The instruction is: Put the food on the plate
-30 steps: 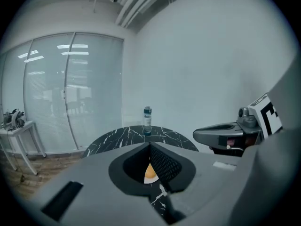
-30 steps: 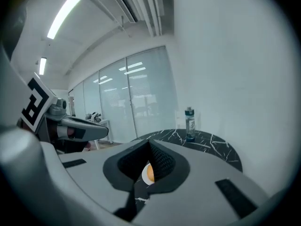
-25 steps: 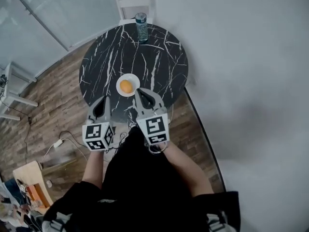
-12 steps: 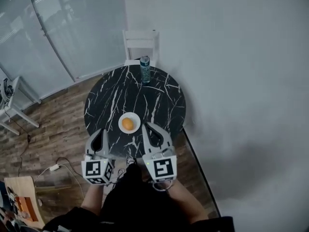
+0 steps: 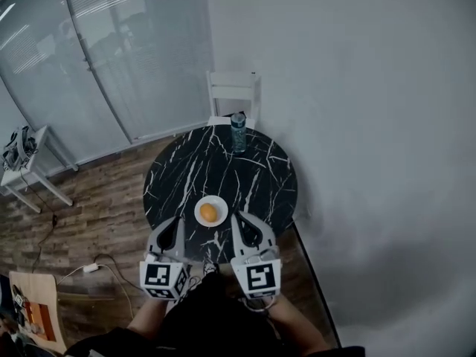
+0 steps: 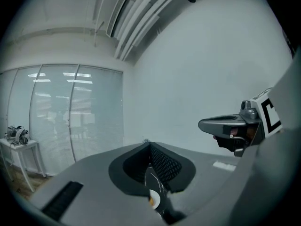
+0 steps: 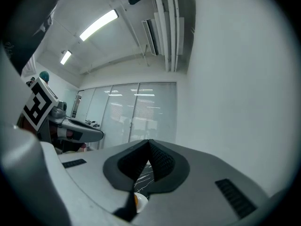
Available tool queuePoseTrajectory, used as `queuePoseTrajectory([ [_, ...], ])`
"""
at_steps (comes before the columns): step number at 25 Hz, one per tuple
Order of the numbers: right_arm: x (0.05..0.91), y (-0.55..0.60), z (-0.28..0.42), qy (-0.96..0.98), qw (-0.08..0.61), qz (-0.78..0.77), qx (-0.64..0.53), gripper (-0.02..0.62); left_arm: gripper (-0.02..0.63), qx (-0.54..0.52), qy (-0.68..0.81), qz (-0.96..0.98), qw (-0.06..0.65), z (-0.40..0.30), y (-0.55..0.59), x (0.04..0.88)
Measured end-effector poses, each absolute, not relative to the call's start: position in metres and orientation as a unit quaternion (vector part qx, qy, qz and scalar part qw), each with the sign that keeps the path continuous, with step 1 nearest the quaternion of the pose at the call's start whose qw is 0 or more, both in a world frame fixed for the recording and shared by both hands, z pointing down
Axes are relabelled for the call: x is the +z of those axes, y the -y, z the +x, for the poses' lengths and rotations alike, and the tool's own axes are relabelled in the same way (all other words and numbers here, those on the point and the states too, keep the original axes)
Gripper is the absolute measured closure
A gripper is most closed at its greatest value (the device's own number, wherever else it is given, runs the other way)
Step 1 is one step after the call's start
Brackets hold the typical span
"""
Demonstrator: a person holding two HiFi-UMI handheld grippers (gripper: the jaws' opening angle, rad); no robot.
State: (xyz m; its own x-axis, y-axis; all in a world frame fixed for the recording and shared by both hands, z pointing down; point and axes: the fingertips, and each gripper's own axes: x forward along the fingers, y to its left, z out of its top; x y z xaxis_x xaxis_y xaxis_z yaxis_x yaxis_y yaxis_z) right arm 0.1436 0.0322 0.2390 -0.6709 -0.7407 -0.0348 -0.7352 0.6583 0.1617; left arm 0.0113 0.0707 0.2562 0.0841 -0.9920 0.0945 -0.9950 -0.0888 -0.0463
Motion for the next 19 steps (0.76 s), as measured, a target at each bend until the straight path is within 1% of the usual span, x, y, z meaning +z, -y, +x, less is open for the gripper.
queuePoseTrajectory([
  [14,0.244,-0.014,0.153,0.901,0.040,0.418,-0.112,0.598,0.606,0.064,0.668,0.742,0.014,0.017,-0.052,0.262],
  [19,0.258,-0.009,0.138,0.900,0.054,0.421,-0.098,0.598,0.606,0.084,0.664,0.742,0.021,-0.003,-0.050,0.271],
])
